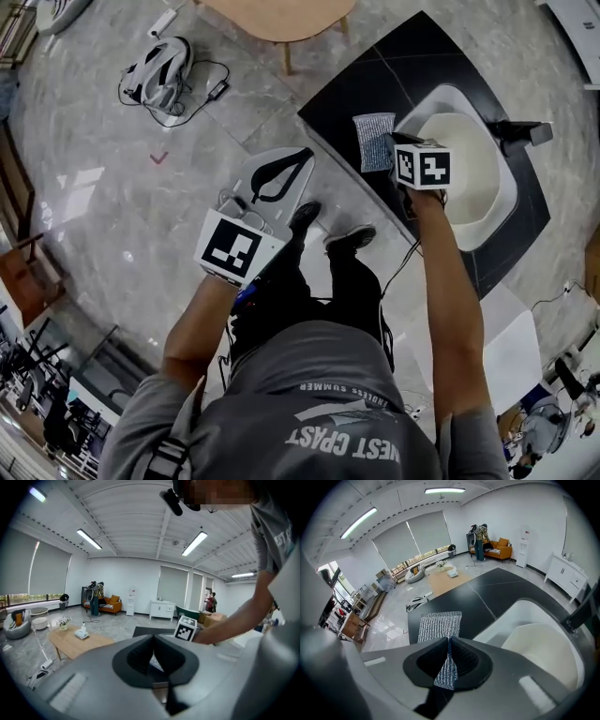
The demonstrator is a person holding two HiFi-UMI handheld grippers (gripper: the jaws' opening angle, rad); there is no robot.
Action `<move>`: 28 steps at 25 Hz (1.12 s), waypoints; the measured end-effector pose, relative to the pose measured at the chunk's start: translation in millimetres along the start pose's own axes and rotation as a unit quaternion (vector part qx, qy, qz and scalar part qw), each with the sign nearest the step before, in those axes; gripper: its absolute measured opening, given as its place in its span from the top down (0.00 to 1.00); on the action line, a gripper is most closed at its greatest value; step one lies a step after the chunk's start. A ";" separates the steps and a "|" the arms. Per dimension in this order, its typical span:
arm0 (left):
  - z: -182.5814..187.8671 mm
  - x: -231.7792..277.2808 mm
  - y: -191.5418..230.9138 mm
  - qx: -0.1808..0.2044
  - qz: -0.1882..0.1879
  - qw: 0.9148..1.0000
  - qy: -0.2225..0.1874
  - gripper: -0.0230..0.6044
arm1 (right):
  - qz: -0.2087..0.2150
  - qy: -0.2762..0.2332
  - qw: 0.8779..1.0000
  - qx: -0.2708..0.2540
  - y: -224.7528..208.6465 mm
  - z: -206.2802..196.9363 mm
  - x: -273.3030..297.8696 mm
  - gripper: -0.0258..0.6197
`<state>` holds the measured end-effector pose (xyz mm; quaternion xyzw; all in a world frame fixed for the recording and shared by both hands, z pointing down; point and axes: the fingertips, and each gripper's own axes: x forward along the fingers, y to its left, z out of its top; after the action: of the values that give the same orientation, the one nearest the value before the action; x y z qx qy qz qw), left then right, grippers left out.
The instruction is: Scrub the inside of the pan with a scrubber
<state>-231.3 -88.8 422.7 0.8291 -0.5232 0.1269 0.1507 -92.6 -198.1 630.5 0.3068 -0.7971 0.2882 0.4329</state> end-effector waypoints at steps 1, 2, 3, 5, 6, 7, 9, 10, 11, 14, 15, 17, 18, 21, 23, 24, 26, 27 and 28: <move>-1.8 -4.5 2.6 -0.001 0.002 1.000 -0.002 0.96 | 0.000 0.005 1.000 -0.002 5.3 -0.7 5.7 0.91; -3.0 -8.3 5.2 -0.001 0.004 1.000 -0.005 0.96 | -0.001 0.010 1.000 -0.004 9.7 -1.3 10.8 0.91; -3.3 -11.4 7.8 0.002 0.006 1.000 -0.008 0.96 | -0.003 0.016 1.000 -0.006 12.9 -1.8 15.3 0.91; -2.9 -15.6 11.5 0.009 0.008 1.000 -0.016 0.96 | -0.009 0.024 1.000 -0.007 15.8 -2.7 21.8 0.90; -3.1 -17.2 12.2 0.010 0.008 1.000 -0.017 0.96 | -0.014 0.025 1.000 -0.007 15.9 -3.3 23.8 0.90; -3.5 -18.8 12.2 0.011 0.008 1.000 -0.018 0.96 | -0.018 0.025 1.000 -0.006 15.6 -4.0 25.2 0.90; -3.6 -21.8 11.4 0.011 0.006 1.000 -0.017 0.96 | -0.023 0.023 0.999 0.000 15.2 -5.3 25.8 0.89; -2.9 -23.4 10.9 0.010 0.005 1.000 -0.016 0.96 | -0.025 0.021 0.999 0.003 15.5 -5.4 25.3 0.88; -1.6 -24.8 10.2 0.007 0.004 1.000 -0.015 0.96 | -0.025 0.019 0.999 0.005 15.9 -5.3 24.4 0.87; 5.0 -25.7 5.0 0.002 -0.002 1.000 -0.012 0.96 | -0.022 0.014 1.000 0.013 15.7 -6.8 17.5 0.83; 8.1 -24.8 2.4 0.004 -0.006 1.000 -0.013 0.96 | -0.022 0.010 1.000 0.016 14.9 -6.8 12.8 0.82; 15.6 -21.6 -3.5 0.016 -0.015 1.000 -0.017 0.96 | -0.020 -0.004 1.000 0.022 12.3 -5.2 0.1 0.80; 20.4 -19.5 -6.9 0.024 -0.021 0.999 -0.020 0.96 | -0.019 -0.012 0.999 0.027 10.9 -3.5 -7.8 0.79; 37.3 -14.1 -20.4 0.035 -0.040 0.998 -0.027 0.96 | -0.013 -0.043 0.998 0.040 7.2 4.3 -38.4 0.80; 50.8 -12.1 -31.7 0.044 -0.055 0.997 -0.033 0.96 | -0.013 -0.076 0.996 0.049 5.9 12.4 -67.0 0.82; 57.9 -11.5 -37.7 0.048 -0.063 0.996 -0.035 0.96 | -0.012 -0.096 0.994 0.054 6.4 17.3 -83.6 0.85; 72.6 -10.3 -49.9 0.051 -0.080 0.995 -0.039 0.96 | -0.008 -0.142 0.988 0.059 10.2 28.6 -120.4 0.93; 80.2 -9.0 -56.1 0.056 -0.089 0.994 -0.042 0.96 | -0.006 -0.167 0.984 0.059 12.7 34.3 -140.4 0.96; 88.1 -7.7 -62.6 0.063 -0.100 0.992 -0.047 0.96 | -0.007 -0.194 0.979 0.057 15.0 39.2 -161.6 0.96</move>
<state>-173.2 -90.7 331.3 0.8901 -0.4351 0.1054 0.0852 -53.2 -178.1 469.5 0.3866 -0.8459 0.2655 0.2538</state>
